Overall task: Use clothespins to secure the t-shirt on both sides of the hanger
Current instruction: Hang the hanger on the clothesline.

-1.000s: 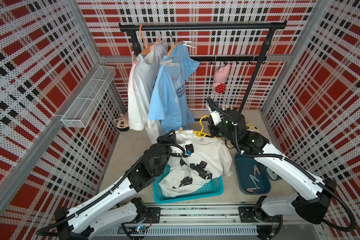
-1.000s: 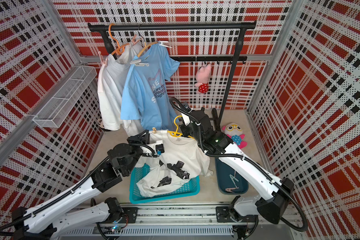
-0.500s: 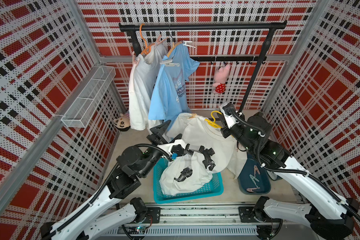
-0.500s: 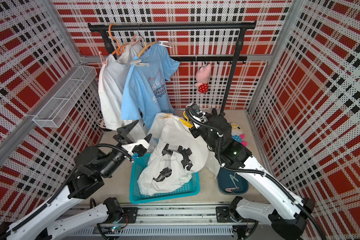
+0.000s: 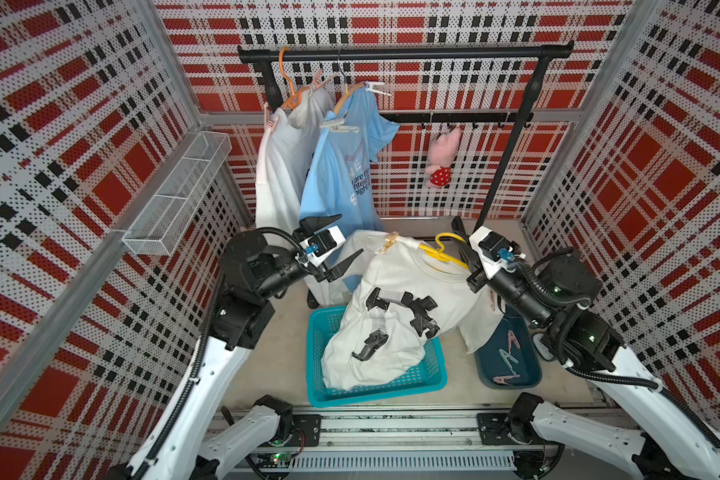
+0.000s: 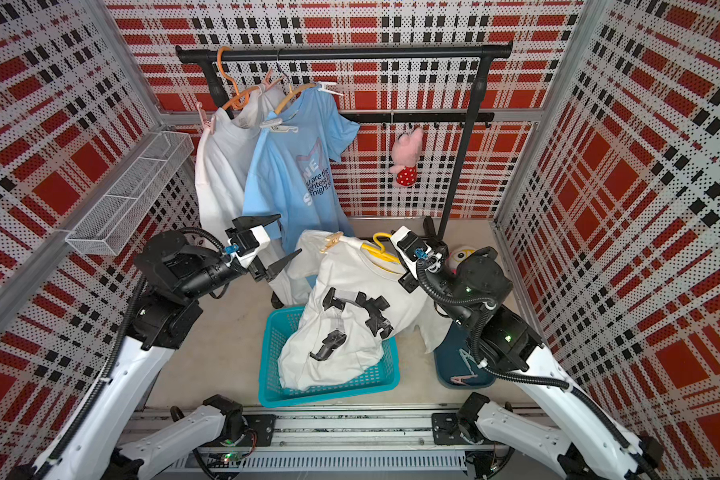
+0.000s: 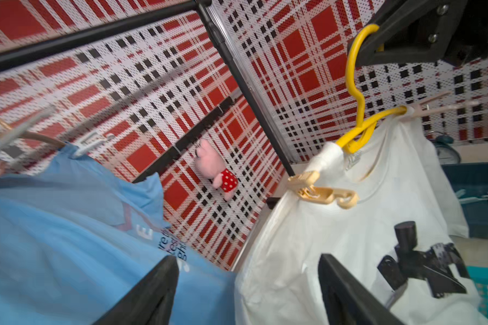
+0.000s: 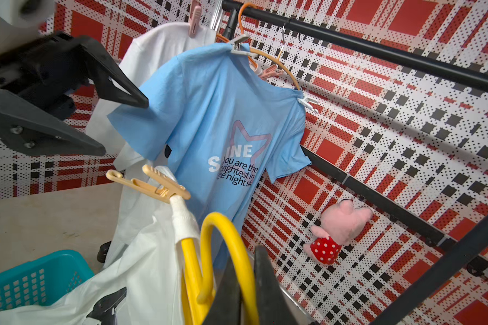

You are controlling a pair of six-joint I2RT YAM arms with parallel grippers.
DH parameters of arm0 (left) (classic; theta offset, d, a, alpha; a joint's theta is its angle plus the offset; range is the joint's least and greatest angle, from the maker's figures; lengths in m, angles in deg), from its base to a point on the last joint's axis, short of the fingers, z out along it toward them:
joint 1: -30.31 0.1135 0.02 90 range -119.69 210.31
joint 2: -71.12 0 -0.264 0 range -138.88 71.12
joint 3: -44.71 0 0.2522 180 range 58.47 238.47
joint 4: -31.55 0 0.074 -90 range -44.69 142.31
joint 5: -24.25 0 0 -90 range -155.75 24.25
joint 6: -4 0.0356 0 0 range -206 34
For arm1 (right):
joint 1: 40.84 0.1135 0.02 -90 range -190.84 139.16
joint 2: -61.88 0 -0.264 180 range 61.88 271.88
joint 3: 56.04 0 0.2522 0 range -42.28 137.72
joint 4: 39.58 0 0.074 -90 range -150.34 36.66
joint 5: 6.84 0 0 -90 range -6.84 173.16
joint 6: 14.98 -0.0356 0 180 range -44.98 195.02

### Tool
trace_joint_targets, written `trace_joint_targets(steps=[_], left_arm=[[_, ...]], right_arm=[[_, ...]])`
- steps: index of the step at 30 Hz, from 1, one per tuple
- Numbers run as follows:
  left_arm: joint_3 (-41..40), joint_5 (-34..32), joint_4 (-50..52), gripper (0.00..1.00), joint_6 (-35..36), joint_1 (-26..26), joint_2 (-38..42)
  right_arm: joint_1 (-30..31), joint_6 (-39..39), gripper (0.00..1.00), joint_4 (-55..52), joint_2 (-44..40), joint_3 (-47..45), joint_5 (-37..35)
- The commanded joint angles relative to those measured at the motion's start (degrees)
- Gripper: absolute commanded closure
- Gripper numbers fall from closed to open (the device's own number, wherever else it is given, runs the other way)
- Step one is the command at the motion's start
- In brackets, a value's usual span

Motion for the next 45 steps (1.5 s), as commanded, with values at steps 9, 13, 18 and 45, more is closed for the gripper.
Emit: trace_joint_targets(steps=[9,13,18,45], left_arm=[[3.57,5.51,9.54,0.27,2.74,-4.02,-3.51],[4.66,-0.17,11.6,0.29,5.2,-6.32,-4.76],[5.82,-1.41,15.1,0.35,8.16,-5.89,-6.0],[-6.27,-5.05,14.41,0.94,-0.1,-13.07,4.81]], right_arm=[[-0.09,5.11,1.0,3.7,-0.56,3.15,7.86],[-0.09,5.9,1.0,4.81,-0.05,3.17,10.25],[-0.09,6.73,1.0,5.24,0.51,3.17,11.31],[-2.44,-1.41,1.0,12.36,12.06,8.44,3.6]])
